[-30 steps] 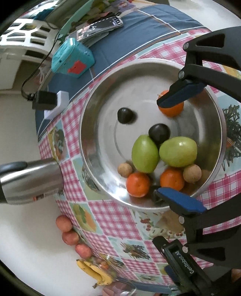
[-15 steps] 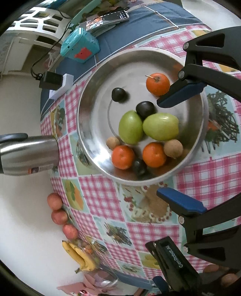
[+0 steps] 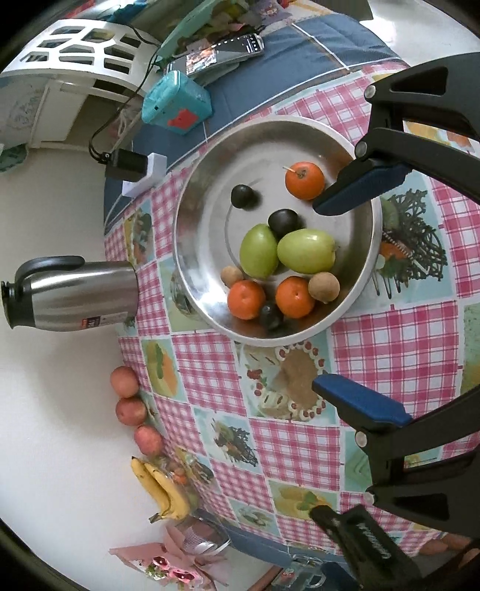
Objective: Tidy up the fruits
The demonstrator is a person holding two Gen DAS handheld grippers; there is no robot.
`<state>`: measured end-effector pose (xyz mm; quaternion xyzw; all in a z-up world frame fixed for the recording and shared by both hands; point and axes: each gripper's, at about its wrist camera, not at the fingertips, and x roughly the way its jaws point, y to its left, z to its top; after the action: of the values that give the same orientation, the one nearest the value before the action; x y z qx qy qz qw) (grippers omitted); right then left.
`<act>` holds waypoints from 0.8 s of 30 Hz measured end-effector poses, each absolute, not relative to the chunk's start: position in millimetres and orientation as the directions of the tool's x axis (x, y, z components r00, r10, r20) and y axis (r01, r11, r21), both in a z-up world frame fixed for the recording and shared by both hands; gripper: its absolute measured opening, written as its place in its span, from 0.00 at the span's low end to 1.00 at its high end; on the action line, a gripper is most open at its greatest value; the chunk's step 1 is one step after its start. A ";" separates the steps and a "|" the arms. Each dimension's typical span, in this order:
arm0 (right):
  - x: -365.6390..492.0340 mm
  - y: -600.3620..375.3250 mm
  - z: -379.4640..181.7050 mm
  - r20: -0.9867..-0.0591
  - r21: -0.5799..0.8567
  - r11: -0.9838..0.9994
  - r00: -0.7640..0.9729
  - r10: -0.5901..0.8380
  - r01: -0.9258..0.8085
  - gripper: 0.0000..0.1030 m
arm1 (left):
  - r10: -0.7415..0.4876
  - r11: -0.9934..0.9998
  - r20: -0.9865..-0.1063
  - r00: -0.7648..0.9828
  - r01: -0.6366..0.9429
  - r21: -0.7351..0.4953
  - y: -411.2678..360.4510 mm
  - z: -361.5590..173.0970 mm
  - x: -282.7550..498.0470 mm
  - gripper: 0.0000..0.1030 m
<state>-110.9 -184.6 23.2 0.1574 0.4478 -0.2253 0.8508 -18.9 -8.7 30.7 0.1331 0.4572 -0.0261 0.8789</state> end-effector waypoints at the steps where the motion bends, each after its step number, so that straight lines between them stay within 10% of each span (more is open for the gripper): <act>1: -110.4 -184.7 22.5 -0.835 0.066 0.849 0.495 -0.241 0.524 0.86 | 0.077 0.963 -0.813 0.578 0.167 0.210 -8.4 30.4 -19.2 1.00; 24: -101.2 -183.1 10.8 -0.862 0.032 0.850 0.445 -0.243 0.526 0.86 | 0.021 0.968 -0.865 0.501 0.207 0.143 -5.1 21.3 -8.1 1.00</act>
<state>-101.2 -183.1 10.8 0.1495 0.4739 -0.2298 0.8368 -8.1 -5.1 21.3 0.1148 0.4964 -0.0544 0.8588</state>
